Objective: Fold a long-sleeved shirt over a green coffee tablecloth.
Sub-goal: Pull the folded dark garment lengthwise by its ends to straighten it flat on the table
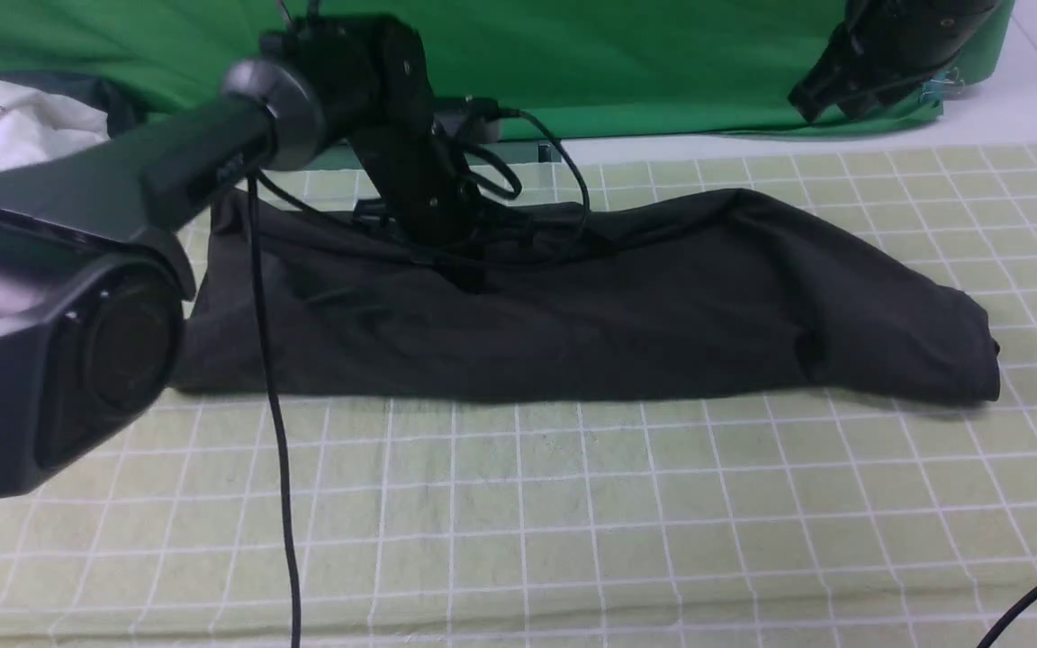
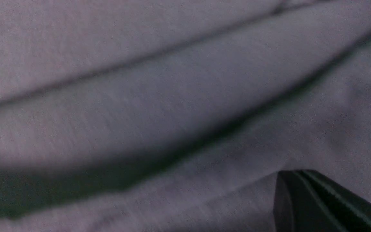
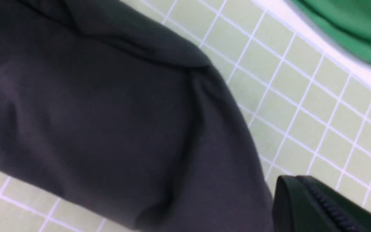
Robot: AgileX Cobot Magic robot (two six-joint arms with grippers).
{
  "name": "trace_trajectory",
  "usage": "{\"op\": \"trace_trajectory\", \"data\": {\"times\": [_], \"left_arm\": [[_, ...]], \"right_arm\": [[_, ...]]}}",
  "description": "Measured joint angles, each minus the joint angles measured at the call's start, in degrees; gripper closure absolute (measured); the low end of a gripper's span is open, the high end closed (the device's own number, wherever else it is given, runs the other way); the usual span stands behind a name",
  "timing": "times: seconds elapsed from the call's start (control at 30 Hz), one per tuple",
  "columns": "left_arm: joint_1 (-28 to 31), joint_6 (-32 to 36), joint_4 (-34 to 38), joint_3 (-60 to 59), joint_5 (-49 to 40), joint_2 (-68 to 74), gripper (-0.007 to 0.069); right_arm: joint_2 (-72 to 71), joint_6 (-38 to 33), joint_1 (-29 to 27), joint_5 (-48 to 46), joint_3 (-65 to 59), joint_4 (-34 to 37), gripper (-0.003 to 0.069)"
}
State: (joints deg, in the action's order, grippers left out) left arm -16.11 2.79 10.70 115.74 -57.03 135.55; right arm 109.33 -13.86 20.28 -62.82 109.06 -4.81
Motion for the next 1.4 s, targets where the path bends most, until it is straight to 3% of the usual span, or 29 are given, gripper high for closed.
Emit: {"op": "trace_trajectory", "data": {"times": [0.33, 0.47, 0.6, 0.7, 0.83, 1.03, 1.23, 1.4], "left_arm": [[0.2, -2.8, -2.3, 0.0, 12.5, 1.9, 0.0617], [3.0, -5.2, -2.7, 2.1, 18.1, 3.0, 0.0615], [7.0, -7.5, -0.1, 7.8, 10.7, 3.0, 0.0614], [9.3, -3.4, 2.9, 13.1, 0.8, 2.7, 0.0613], [9.2, -0.6, 1.7, 14.9, -9.2, -0.3, 0.0613], [9.0, -0.3, -3.1, 9.2, -12.2, -9.0, 0.0613], [9.1, 0.0, -4.5, -10.9, -8.8, -21.2, 0.0613], [9.1, 0.4, -4.7, -29.1, 2.4, -25.1, 0.0613]], "right_arm": [[0.0, 0.0, 0.0, -1.2, 0.0, 3.2, 0.0651], [-0.2, -0.4, 0.0, -4.4, 0.0, 5.8, 0.0651], [-0.9, -0.4, 0.0, -6.3, 0.0, 6.0, 0.0650], [-2.0, -0.4, 0.0, -6.7, 0.0, 6.1, 0.0650], [-3.5, 0.1, -0.1, -6.7, -0.5, 4.8, 0.0650], [-5.8, 2.4, -4.6, -6.7, -6.7, 4.8, 0.0643], [-5.9, 6.2, -13.4, -6.7, -14.5, 5.5, 0.0542], [-4.7, 6.5, -19.8, -5.0, -21.1, 9.7, 0.0326]]}}
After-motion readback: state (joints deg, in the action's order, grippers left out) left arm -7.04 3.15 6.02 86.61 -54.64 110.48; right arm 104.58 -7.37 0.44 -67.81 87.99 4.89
